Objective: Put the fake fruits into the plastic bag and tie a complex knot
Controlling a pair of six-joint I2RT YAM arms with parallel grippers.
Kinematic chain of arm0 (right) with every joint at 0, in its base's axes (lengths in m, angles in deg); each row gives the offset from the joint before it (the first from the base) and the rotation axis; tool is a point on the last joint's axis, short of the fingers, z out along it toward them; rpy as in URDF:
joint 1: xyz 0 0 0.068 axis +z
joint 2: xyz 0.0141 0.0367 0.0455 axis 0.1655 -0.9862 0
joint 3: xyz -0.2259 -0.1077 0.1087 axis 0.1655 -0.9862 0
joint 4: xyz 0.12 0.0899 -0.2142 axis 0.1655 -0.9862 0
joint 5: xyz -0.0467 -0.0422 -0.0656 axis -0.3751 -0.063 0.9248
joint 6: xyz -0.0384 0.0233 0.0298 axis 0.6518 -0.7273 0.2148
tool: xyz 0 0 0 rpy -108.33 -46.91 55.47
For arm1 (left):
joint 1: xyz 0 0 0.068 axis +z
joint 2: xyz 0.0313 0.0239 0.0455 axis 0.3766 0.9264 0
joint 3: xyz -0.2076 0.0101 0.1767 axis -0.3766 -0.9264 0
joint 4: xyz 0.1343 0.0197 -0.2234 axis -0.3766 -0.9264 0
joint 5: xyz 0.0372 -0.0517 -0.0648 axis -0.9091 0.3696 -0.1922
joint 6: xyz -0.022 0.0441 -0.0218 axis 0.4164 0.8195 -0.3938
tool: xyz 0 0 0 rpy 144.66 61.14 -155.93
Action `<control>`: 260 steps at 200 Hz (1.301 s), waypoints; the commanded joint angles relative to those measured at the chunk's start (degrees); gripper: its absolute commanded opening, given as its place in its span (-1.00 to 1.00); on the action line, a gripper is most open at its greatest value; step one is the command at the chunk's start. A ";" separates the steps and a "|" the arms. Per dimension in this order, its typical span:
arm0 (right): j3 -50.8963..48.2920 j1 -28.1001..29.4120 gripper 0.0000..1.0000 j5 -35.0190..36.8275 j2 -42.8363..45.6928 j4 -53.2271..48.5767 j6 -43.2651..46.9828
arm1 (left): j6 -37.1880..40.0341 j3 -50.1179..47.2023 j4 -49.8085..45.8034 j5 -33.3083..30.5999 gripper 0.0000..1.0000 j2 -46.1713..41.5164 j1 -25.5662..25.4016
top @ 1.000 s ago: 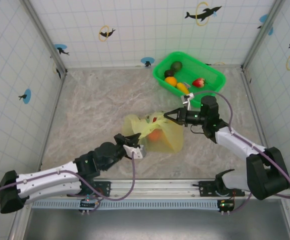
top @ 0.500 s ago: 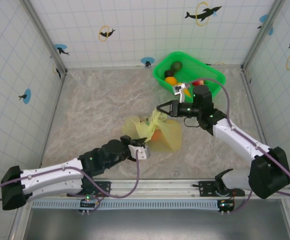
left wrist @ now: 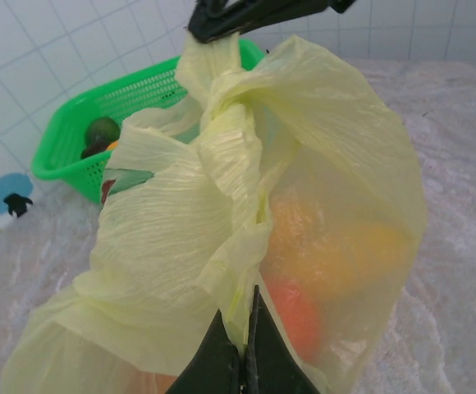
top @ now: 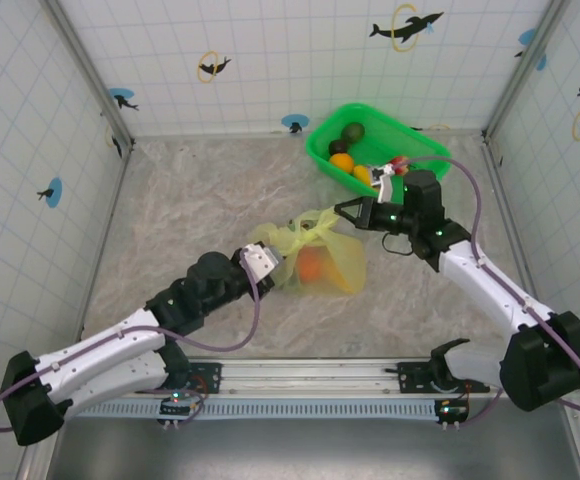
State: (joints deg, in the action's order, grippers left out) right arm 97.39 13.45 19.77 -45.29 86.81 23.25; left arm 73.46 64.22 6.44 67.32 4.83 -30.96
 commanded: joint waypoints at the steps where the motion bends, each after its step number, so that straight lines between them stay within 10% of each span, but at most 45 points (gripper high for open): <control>1: -1.55 -2.99 -1.00 6.44 2.05 2.92 0.01 | -7.60 1.29 -6.92 5.48 -1.00 0.32 1.33; 78: -0.60 1.44 -1.00 -1.68 -1.23 8.73 -3.91 | -7.88 3.89 -4.91 18.17 -1.00 6.45 1.76; 260: -15.66 5.23 -1.00 2.44 2.86 17.82 -10.63 | -4.45 1.86 -4.58 16.31 -0.78 7.40 -1.41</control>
State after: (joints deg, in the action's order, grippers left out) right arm 83.05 18.37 21.41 -43.74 99.96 14.31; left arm 68.37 67.02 2.24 82.25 13.42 -32.01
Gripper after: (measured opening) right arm 0.048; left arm 0.088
